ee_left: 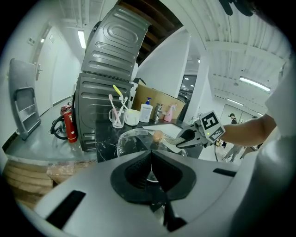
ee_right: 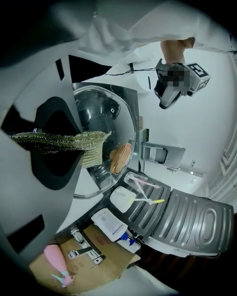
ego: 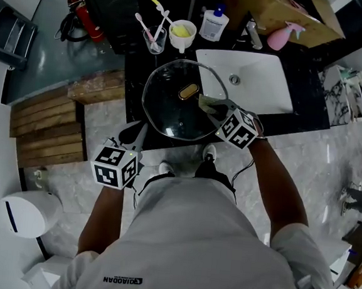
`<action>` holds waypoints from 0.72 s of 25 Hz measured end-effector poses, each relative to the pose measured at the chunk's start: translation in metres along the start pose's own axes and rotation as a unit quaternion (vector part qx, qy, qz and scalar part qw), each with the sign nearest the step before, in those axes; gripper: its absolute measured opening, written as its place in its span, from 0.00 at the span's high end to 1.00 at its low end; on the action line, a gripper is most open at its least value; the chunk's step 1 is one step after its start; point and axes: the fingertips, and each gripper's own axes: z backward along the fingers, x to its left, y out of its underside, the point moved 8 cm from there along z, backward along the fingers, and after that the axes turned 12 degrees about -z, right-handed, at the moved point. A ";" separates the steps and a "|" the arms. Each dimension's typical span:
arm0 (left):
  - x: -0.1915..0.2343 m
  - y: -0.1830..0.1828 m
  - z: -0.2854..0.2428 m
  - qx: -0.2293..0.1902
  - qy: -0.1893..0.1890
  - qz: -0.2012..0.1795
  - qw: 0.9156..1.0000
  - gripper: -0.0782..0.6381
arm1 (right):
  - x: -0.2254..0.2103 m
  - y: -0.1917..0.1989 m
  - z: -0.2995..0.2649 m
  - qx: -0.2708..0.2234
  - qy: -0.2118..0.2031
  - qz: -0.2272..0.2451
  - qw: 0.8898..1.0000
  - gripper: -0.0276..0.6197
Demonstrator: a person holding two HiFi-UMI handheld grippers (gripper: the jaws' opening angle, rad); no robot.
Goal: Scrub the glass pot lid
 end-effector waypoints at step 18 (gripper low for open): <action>-0.001 0.004 0.011 -0.013 0.010 -0.005 1.000 0.87 | 0.023 0.004 0.005 0.020 0.010 -0.023 0.999 0.83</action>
